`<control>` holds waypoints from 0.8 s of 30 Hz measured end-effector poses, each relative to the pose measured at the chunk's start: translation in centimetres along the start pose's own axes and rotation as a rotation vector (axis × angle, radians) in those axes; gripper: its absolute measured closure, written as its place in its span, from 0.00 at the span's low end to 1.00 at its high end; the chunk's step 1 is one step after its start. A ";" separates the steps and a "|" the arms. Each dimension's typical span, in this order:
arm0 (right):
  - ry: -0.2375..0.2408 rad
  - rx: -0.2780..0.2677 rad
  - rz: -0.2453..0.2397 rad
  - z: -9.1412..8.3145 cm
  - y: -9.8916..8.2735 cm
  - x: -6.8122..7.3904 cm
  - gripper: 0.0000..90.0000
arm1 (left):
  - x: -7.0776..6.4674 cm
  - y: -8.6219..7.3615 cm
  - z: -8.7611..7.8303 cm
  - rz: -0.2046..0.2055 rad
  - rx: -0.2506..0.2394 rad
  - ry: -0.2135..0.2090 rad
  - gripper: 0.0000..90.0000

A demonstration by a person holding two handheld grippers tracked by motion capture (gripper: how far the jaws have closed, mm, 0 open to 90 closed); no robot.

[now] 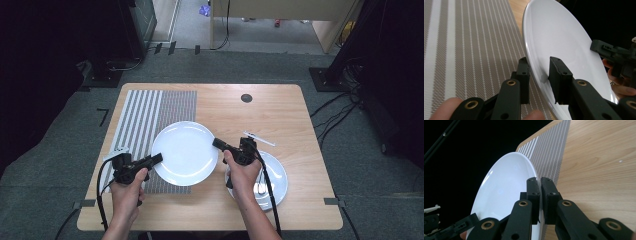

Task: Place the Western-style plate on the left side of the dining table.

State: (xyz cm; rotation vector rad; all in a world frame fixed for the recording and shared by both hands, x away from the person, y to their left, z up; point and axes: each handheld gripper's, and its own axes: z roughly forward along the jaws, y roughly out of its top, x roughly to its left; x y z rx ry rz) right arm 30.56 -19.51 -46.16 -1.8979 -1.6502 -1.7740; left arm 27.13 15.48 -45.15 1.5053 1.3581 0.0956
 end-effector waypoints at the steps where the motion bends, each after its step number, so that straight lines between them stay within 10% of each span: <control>1: 0.001 0.001 0.001 0.3 0.0 0.1 0.97 | 0.2 0.1 -0.1 -0.006 -0.004 0.004 0.80; 24: -0.021 0.042 0.015 7.3 -0.1 2.2 0.97 | 5.7 2.3 -0.5 -0.080 -0.029 0.079 0.80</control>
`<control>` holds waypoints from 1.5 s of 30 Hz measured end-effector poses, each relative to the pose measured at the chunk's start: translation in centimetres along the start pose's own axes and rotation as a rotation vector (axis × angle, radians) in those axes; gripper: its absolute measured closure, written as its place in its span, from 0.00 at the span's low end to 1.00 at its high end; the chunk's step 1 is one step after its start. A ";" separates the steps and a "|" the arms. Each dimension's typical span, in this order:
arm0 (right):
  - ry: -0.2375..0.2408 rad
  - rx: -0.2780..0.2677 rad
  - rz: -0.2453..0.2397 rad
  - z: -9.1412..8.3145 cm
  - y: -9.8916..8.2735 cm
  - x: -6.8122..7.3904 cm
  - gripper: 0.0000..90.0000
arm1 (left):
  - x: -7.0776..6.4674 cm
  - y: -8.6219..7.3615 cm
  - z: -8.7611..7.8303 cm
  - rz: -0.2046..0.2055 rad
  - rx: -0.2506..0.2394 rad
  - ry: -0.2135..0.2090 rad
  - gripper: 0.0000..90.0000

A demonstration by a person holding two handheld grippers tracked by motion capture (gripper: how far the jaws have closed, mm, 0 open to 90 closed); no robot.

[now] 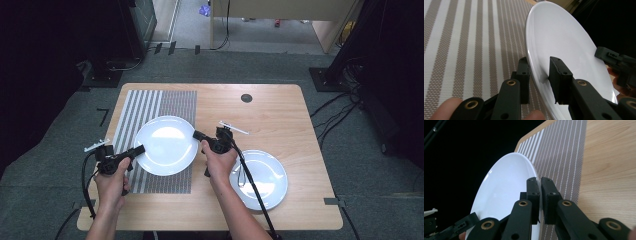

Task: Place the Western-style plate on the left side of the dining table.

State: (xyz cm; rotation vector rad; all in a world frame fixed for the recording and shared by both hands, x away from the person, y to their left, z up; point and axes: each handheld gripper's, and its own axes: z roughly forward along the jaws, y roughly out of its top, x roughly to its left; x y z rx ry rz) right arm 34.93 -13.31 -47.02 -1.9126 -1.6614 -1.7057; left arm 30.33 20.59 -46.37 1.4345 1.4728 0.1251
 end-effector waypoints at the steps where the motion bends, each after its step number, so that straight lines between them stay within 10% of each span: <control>1: -0.002 0.007 0.006 0.3 0.0 0.0 0.96 | 0.3 0.1 0.1 -0.005 0.001 0.005 0.80; 25: -0.061 0.032 0.062 7.6 -1.0 -1.9 0.96 | 5.1 0.7 2.8 -0.071 0.013 0.102 0.80; 45: -0.139 -0.016 -0.005 11.3 -0.7 -1.9 0.94 | 7.3 1.9 5.3 -0.131 -0.018 0.140 0.80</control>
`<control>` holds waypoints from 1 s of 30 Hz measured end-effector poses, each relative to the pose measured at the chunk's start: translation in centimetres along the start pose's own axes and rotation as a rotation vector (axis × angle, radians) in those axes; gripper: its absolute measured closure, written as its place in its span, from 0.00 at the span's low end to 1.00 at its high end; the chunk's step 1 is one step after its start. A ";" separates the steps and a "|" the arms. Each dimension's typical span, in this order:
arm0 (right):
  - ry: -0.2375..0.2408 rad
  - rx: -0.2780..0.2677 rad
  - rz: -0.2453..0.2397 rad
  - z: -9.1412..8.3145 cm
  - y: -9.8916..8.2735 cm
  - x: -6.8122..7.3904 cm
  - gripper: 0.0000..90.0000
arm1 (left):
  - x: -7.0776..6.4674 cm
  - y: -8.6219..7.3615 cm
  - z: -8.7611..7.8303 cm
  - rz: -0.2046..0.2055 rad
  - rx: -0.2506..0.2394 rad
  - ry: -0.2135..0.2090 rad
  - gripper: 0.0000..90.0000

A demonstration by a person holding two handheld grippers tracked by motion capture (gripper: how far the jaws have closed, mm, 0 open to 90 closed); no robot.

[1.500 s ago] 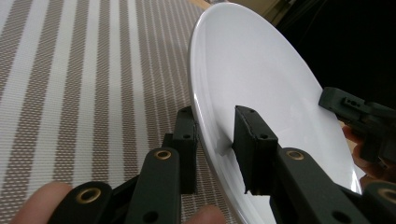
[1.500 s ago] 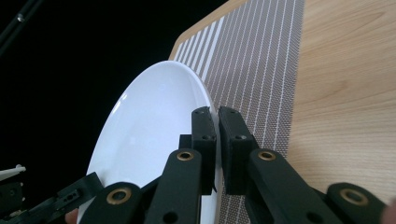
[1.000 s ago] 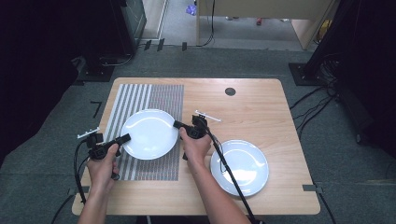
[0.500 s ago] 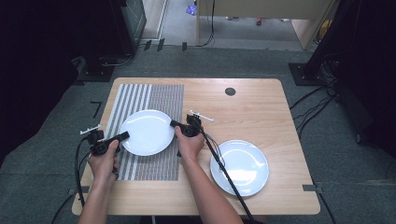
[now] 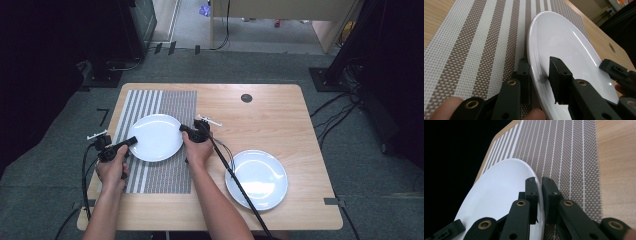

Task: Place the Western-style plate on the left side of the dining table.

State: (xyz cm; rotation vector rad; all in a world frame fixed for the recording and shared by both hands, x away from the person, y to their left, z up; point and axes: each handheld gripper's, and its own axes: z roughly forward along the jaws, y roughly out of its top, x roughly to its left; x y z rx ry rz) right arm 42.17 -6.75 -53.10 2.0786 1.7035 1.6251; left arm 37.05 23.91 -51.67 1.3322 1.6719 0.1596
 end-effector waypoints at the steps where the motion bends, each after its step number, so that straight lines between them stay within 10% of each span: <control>1: 0.002 -0.009 -0.001 0.1 0.1 0.0 0.94 | 0.0 0.1 0.0 0.003 -0.003 -0.003 0.80; 10: -0.016 -0.041 -0.034 1.3 0.4 0.0 0.94 | 0.3 0.2 0.8 -0.001 0.003 0.009 0.77; 20: -0.005 -0.041 -0.073 1.6 0.5 0.2 0.78 | -0.1 -0.1 1.1 0.058 -0.031 -0.040 0.50; 30: -0.046 -0.087 -0.192 -0.6 1.4 1.9 0.60 | -0.9 0.1 -0.2 0.130 -0.043 0.056 0.33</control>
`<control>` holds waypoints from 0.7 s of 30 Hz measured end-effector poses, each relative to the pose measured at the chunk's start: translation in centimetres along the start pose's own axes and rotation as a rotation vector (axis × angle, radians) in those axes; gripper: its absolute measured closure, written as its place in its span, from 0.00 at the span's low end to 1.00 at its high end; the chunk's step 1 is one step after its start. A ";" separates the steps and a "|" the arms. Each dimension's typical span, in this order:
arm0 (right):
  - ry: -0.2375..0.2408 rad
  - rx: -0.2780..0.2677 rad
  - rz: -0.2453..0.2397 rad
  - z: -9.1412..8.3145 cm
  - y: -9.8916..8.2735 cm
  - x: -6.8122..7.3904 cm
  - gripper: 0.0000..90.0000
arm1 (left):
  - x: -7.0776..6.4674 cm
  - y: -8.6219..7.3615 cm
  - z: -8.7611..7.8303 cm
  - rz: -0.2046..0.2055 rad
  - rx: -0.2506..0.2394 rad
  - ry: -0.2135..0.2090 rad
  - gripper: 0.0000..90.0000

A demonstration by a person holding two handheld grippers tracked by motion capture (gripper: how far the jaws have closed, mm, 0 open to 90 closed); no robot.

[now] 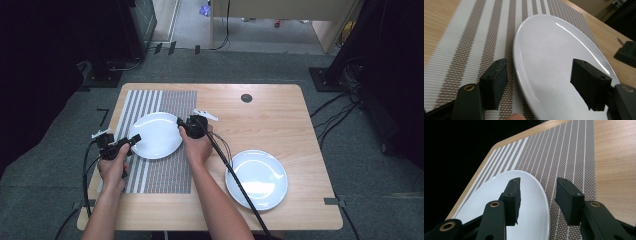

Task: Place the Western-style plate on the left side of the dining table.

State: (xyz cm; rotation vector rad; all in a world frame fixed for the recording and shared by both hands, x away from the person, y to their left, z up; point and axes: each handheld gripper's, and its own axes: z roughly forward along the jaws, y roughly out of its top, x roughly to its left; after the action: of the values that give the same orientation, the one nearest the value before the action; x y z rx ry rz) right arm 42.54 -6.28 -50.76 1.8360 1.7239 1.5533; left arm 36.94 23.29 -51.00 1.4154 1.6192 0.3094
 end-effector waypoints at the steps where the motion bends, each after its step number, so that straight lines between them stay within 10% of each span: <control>1: 0.005 0.000 -0.014 -0.2 0.1 0.1 0.58 | -0.1 0.1 -0.3 0.006 -0.010 0.001 0.32; 21: 0.039 0.090 -0.158 -5.9 2.7 -1.0 0.39 | -1.6 -0.7 -4.6 0.075 -0.027 -0.047 0.22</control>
State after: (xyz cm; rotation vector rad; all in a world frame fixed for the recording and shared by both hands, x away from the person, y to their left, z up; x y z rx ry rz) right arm 40.00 -10.87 -46.80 1.6718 1.9342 1.4824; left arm 32.88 23.34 -48.27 1.4546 1.5218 0.3374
